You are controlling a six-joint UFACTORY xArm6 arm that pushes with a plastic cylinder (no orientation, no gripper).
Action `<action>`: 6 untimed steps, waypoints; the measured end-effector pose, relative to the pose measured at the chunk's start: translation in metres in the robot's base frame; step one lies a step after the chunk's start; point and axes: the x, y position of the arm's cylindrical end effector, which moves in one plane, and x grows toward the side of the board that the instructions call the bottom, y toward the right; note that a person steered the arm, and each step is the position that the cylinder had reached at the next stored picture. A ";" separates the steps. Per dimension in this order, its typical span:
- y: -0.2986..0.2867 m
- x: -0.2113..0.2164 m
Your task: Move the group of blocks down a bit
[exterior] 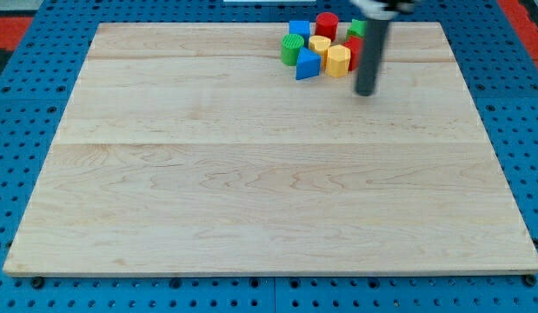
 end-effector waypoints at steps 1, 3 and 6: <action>0.058 -0.069; 0.035 -0.153; -0.029 -0.139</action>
